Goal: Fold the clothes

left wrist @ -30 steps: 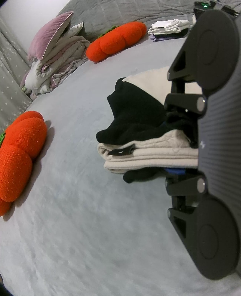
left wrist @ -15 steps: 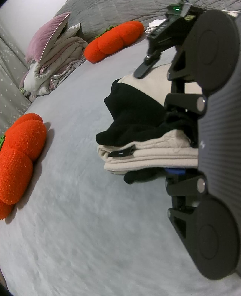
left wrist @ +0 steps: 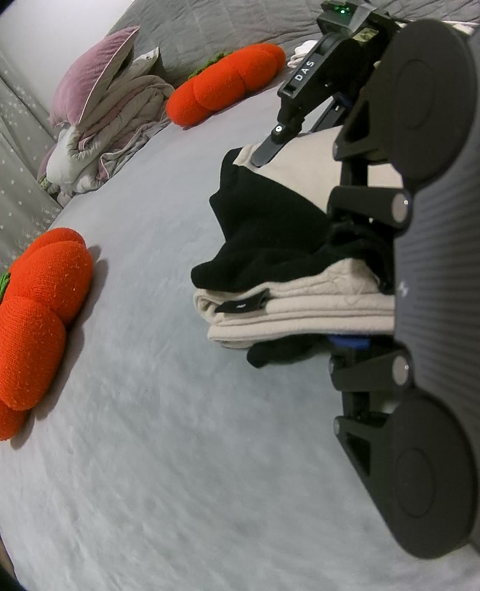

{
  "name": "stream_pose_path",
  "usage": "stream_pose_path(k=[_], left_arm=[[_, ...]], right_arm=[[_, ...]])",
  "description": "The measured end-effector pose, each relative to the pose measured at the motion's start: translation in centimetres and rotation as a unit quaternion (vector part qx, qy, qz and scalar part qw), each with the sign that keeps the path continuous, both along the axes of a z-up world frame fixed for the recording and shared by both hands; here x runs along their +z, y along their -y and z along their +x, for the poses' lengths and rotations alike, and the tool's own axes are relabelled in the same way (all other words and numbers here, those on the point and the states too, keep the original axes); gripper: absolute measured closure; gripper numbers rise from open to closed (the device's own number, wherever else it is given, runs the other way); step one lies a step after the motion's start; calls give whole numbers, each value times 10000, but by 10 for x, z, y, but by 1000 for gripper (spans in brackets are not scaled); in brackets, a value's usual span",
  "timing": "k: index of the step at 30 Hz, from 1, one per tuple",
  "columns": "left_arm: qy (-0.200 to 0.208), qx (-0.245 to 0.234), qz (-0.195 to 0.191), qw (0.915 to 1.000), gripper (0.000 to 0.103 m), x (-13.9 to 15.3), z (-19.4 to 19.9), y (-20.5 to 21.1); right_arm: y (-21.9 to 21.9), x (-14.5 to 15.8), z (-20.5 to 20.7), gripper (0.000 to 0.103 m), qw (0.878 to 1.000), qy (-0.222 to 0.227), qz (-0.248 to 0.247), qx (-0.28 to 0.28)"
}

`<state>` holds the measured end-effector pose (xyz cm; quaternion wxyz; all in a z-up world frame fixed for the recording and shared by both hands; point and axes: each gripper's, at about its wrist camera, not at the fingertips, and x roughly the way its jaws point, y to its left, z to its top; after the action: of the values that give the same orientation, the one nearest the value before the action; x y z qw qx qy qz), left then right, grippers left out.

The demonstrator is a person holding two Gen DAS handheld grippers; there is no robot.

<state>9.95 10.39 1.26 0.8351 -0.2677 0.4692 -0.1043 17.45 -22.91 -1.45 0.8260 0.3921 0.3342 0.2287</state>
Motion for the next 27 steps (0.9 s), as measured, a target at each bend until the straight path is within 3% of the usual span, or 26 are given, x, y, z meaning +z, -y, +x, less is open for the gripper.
stream_pose_path(k=[3,6,9,14,27], left_arm=[[11,-1,44,10000,61,1,0,2],[27,-10,69,10000,61,1,-1,2],[29,-9,68,10000,61,1,-1,2],[55,-7,130,9999,60,1,-1,4],[169,-84,424,9989,60,7,-4,11]], right_arm=[[-2,-1,0,72,9999,-105,-59,78],[10,-12,-4,62,9983,-434,361,155],[17,-12,-12,56,9975,-458,434,320],[21,-11,-31,55,9964,-474,333,626],[16,-14,-66,56,9971,-505,255,515]])
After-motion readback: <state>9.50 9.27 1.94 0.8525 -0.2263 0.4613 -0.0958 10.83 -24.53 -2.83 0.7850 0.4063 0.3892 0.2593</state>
